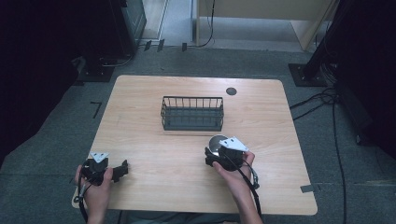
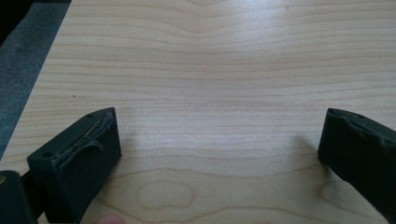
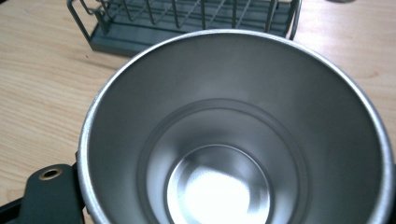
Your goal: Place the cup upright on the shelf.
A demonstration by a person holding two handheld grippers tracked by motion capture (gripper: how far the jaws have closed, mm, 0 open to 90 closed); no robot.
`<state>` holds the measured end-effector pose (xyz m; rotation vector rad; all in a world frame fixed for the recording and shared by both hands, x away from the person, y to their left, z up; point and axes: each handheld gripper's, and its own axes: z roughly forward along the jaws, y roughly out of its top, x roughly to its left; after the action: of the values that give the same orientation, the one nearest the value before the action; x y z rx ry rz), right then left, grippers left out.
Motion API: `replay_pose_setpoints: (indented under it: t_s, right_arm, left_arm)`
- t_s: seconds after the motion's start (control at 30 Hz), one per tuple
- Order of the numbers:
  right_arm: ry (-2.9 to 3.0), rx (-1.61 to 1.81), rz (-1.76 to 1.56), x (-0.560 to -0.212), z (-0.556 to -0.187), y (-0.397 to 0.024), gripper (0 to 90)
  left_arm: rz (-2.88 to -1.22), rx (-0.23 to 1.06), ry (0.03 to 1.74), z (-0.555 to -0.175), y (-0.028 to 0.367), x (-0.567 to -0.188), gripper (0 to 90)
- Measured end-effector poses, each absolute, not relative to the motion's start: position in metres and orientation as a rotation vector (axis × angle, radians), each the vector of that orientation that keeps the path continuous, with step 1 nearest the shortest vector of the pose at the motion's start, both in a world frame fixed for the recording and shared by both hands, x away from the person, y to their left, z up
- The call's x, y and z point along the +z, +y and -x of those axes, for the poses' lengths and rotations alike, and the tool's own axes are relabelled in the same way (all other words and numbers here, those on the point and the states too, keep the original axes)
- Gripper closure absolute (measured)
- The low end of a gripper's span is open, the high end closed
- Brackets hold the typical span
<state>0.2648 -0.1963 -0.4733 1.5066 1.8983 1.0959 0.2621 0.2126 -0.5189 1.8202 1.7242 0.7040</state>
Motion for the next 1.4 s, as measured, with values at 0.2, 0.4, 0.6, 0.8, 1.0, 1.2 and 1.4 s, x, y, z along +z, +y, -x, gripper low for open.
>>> replay_pose_setpoints:
  t_s: [0.2,0.4,0.6,0.8,1.0,1.2,1.4]
  right_arm:
    - [1.895,1.108,-1.488,-0.462,-0.271,-0.194,17.4]
    - [1.899,1.117,-1.465,-0.452,-0.277,-0.19,17.5]
    - [1.891,1.13,-1.43,-0.442,-0.283,-0.187,17.5]
    - [1.878,1.142,-1.386,-0.434,-0.289,-0.184,17.5]
    - [1.853,1.18,-1.339,-0.427,-0.298,-0.181,17.5]
    - [1.838,1.194,-1.315,-0.42,-0.306,-0.179,17.5]
    - [1.818,1.195,-1.291,-0.411,-0.319,-0.177,17.5]
  left_arm:
    - [-1.82,0.704,1.724,-0.262,0.213,-0.519,0.0]
    - [-1.82,0.704,1.725,-0.262,0.213,-0.519,0.0]
    - [-1.821,0.704,1.725,-0.262,0.213,-0.519,0.0]
    - [-1.82,0.704,1.724,-0.262,0.213,-0.519,0.0]
    - [-1.819,0.705,1.724,-0.262,0.213,-0.519,0.0]
    - [-1.818,0.704,1.725,-0.262,0.213,-0.519,0.0]
    - [-1.818,0.704,1.725,-0.262,0.213,-0.519,0.0]
